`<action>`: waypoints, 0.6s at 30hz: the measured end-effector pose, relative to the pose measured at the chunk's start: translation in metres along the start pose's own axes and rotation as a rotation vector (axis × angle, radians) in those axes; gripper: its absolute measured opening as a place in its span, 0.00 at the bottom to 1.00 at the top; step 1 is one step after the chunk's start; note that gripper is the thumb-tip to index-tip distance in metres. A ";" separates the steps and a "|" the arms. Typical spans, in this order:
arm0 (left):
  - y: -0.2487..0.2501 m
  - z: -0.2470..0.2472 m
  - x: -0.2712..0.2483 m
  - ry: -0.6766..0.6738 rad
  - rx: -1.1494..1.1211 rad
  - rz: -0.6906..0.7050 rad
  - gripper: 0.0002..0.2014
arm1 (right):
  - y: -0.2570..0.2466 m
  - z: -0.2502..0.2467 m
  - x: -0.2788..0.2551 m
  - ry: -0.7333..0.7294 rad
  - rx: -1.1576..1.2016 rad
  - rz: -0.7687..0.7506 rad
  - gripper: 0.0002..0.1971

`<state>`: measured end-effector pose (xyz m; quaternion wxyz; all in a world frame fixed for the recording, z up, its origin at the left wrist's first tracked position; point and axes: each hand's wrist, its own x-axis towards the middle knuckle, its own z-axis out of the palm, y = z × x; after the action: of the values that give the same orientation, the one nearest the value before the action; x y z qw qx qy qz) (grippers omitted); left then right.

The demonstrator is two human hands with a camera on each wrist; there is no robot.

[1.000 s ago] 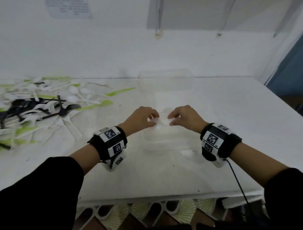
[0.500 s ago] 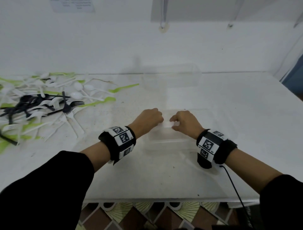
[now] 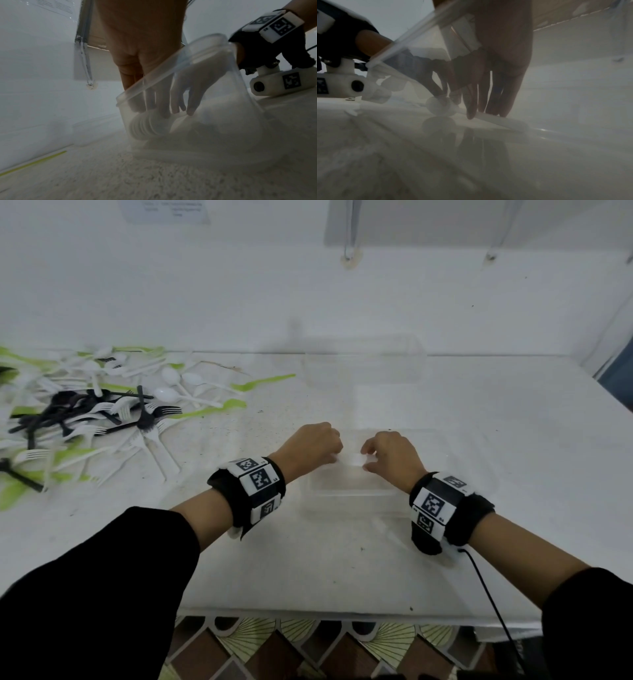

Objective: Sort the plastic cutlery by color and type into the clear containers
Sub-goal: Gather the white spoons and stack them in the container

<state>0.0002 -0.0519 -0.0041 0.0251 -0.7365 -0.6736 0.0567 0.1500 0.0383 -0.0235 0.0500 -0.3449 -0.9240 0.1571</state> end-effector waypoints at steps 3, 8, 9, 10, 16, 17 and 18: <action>-0.001 0.002 -0.001 0.024 -0.033 -0.012 0.12 | 0.002 0.000 -0.002 0.004 0.019 -0.007 0.15; -0.001 0.003 -0.004 0.058 -0.072 -0.047 0.12 | 0.001 -0.002 -0.006 0.004 0.025 -0.014 0.17; -0.001 0.003 -0.004 0.066 -0.094 -0.059 0.12 | -0.001 -0.003 -0.006 0.006 0.030 -0.015 0.17; -0.001 0.003 -0.005 0.075 -0.125 -0.070 0.13 | -0.002 -0.005 -0.007 0.016 0.034 -0.019 0.17; -0.012 0.000 -0.023 0.367 -0.521 -0.162 0.08 | -0.029 -0.024 -0.007 0.147 0.184 -0.070 0.14; -0.017 -0.001 -0.029 0.442 -0.609 -0.186 0.07 | -0.037 -0.027 -0.005 0.161 0.223 -0.077 0.13; -0.024 -0.003 -0.035 0.498 -0.681 -0.216 0.06 | -0.046 -0.027 -0.002 0.174 0.265 -0.084 0.12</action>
<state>-0.0259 -0.0844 0.0035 -0.0516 -0.6193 -0.7003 -0.3512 0.1287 0.0109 0.0175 0.1814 -0.3086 -0.9011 0.2447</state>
